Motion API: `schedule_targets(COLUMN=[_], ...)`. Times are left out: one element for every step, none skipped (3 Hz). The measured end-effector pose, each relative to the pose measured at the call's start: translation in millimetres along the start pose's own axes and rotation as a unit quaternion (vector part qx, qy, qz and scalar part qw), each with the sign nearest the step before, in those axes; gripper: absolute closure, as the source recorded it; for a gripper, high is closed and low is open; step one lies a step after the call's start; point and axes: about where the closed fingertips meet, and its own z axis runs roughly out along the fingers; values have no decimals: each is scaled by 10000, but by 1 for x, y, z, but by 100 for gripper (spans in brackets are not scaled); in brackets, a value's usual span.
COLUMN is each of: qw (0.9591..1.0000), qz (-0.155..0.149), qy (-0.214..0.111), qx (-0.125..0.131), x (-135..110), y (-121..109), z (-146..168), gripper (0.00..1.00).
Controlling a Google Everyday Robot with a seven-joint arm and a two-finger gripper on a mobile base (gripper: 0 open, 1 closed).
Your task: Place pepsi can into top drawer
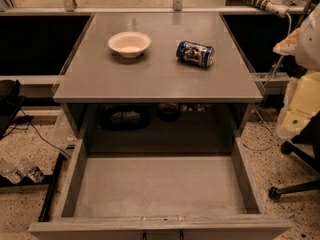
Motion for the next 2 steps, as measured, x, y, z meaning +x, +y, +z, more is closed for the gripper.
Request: schedule_targets(qw=[10000,9999], qz=[0,-89], qy=[0,-68], qx=[0,74], x=[0,-10], y=[0,-8], z=[0,2], gripper=[0,0])
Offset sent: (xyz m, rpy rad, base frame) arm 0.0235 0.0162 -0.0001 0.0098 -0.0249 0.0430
